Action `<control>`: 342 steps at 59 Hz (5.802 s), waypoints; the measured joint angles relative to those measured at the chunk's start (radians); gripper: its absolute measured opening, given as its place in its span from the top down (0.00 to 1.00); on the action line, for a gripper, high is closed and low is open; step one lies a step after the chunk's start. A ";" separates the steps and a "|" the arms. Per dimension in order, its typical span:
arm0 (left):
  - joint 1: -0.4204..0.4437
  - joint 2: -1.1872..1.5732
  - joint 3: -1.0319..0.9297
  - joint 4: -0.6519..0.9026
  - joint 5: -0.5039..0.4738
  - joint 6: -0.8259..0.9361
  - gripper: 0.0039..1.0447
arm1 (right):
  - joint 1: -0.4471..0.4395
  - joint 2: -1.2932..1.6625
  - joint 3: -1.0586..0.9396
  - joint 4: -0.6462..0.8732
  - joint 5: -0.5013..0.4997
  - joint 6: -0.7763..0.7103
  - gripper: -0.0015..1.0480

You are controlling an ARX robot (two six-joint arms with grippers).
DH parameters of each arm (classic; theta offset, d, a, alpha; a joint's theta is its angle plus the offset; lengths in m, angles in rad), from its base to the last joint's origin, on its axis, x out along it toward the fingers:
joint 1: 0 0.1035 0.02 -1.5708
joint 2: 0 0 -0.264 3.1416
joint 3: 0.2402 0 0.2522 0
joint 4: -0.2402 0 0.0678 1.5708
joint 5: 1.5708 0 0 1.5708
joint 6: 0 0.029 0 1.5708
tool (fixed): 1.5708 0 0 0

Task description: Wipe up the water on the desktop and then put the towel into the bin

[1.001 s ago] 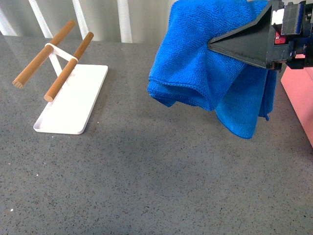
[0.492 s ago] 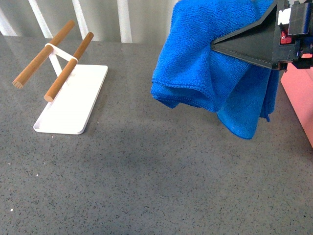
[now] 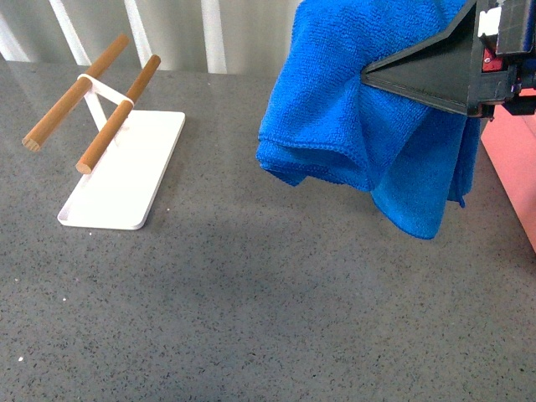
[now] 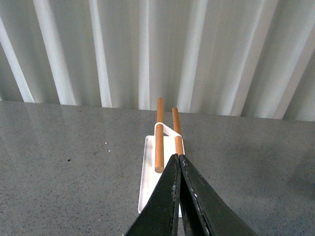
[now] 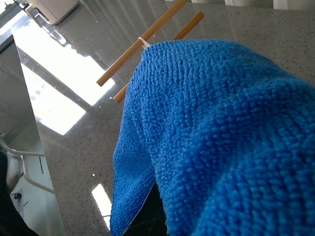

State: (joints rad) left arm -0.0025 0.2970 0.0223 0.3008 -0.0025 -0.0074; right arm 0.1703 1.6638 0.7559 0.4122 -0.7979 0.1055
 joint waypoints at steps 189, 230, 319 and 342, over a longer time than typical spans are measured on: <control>0.000 -0.294 0.000 -0.300 0.002 0.002 0.06 | 0.226 0.752 0.903 -0.823 0.787 -0.612 0.96; 0.000 -0.294 0.000 -0.300 0.002 0.002 0.06 | 0.114 0.180 0.547 -0.646 0.723 -0.532 0.96; 0.000 -0.294 0.000 -0.300 0.002 0.003 0.06 | -0.323 0.169 0.799 -1.161 1.006 -0.343 0.96; 0.000 -0.294 0.000 -0.300 0.002 0.002 0.06 | -0.359 0.126 0.740 -1.125 0.987 -0.351 0.89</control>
State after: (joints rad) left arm -0.0025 0.0032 0.0223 0.0006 -0.0002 -0.0051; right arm -0.1883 1.7893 1.4956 -0.7128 0.1894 -0.2459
